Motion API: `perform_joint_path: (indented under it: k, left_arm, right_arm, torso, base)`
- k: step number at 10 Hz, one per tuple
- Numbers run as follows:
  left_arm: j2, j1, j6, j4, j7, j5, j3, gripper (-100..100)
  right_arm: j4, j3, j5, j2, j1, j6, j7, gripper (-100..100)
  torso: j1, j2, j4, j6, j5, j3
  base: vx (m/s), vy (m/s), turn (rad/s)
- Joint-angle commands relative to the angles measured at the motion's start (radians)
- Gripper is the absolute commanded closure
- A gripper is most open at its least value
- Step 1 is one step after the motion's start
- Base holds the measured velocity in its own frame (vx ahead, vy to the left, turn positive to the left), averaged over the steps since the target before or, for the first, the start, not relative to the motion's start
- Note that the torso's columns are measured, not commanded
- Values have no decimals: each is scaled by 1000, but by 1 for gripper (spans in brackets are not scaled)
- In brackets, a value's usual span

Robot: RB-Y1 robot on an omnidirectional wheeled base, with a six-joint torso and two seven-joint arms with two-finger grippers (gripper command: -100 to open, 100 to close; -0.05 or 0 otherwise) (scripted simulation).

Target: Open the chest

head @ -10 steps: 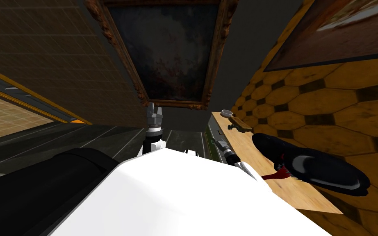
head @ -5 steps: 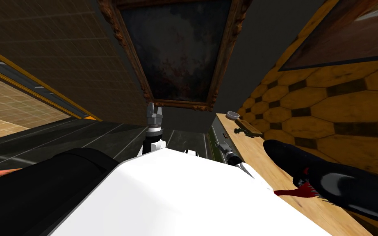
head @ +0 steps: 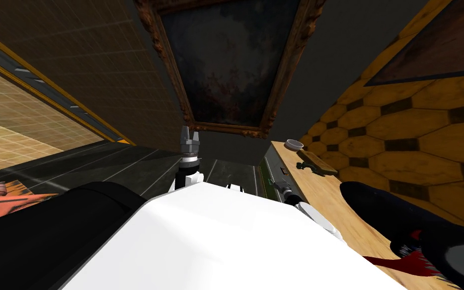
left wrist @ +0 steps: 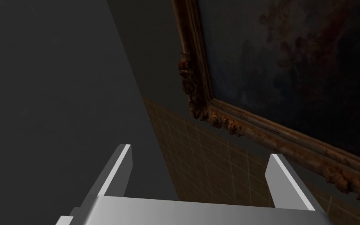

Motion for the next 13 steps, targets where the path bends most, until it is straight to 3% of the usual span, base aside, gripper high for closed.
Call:
perform_joint_path:
  k: [1, 2, 5, 6, 7, 9, 10, 13]
  left_arm:
    - [0, 0, 0, 0, 0, 0, 0, 0]
    - [0, 0, 0, 0, 0, 0, 0, 0]
    - [0, 0, 0, 0, 0, 0, 0, 0]
    - [0, 0, 0, 0, 0, 0, 0, 0]
    - [0, 0, 0, 0, 0, 0, 0, 0]
    - [0, 0, 0, 0, 0, 0, 0, 0]
    - [0, 0, 0, 0, 0, 0, 0, 0]
    - [0, 0, 0, 0, 0, 0, 0, 0]
  right_arm:
    - [61, 22, 75, -30, -5, 50, 22, -100]
    - [65, 22, 91, -30, -5, 50, 22, -100]
    - [158, 50, 190, -79, -25, 104, 42, -100]
    - [162, 50, 190, -79, -25, 104, 42, -100]
    - [196, 64, 215, -102, -35, 129, 51, -100]
    - [209, 64, 238, -102, -35, 129, 51, -100]
    - [249, 77, 276, -124, -44, 153, 60, -100]
    - [254, 77, 284, -124, -44, 153, 60, -100]
  torso:
    - [-1, 0, 0, 1, 0, 0]
    - [0, 0, 0, 0, 0, 0]
    - [0, -1, 0, 1, 0, 0]
    - [0, 0, 0, 0, 0, 0]
    - [-1, 0, 0, 1, 0, 0]
    - [-1, 0, 0, 0, 0, 0]
    - [-2, 0, 0, 0, -1, 0]
    - [-1, -1, 0, 0, 0, 0]
  base:
    - [12, 59, 144]
    - [13, 48, 64]
    - [14, 61, 111]
    - [5, 51, 54]
    - [5, 60, 105]
    - [1, 42, 23]
    - [4, 50, 100]
    - [3, 24, 18]
